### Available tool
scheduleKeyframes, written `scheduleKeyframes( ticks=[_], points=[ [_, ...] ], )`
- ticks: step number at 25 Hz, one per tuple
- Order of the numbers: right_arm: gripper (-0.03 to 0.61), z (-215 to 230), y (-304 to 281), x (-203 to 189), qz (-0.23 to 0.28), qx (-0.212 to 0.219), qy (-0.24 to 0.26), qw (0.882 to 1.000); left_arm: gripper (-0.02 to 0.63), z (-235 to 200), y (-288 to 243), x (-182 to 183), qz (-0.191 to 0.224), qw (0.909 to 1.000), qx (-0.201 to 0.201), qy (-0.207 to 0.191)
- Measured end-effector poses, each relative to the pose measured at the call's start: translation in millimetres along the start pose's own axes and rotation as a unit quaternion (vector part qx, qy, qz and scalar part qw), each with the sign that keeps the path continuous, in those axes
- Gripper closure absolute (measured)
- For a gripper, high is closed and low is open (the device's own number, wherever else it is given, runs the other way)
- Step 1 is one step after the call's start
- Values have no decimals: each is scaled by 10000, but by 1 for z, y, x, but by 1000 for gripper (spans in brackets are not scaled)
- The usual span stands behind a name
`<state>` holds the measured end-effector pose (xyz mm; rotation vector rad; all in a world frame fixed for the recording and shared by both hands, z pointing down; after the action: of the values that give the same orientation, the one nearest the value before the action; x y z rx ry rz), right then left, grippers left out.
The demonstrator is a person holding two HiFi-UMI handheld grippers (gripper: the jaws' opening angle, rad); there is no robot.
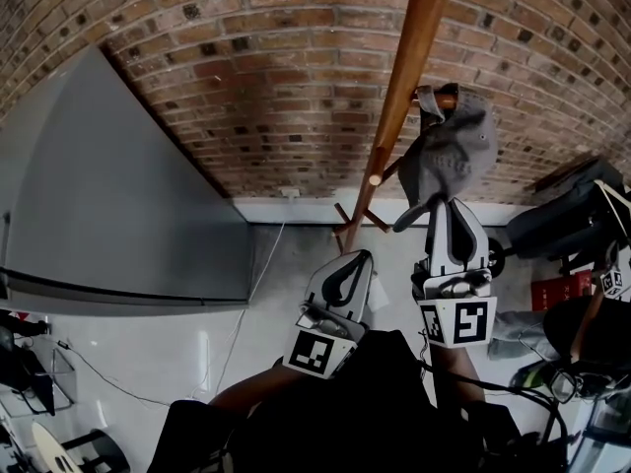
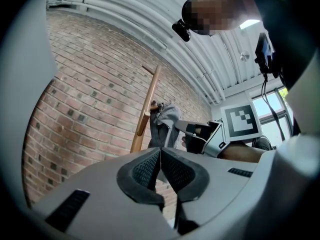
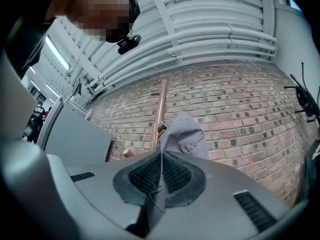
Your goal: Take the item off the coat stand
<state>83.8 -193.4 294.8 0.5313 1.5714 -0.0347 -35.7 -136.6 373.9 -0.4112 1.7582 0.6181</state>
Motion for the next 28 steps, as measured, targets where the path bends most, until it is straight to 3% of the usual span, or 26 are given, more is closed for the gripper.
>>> scheduleKeyframes(
  ticks=[9, 28],
  points=[
    [557, 14, 5, 17, 274, -274, 237, 9990, 595, 5, -4, -9, -50, 10000, -64, -20],
    [557, 20, 7, 45, 673, -262, 159, 9973, 595, 6, 5, -5, -52, 9999, -81, -55]
  ],
)
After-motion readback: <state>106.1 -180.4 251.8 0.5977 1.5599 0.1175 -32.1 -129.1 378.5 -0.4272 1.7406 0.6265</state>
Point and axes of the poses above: the fingertips, and each gripper's own axes: y backward along the fingers, z to its right, x out of its top, the point moved 3 cm from there along y, backward along the fingers, and after that the axes turned 2 degrees about -x, right-handed, at the moved point
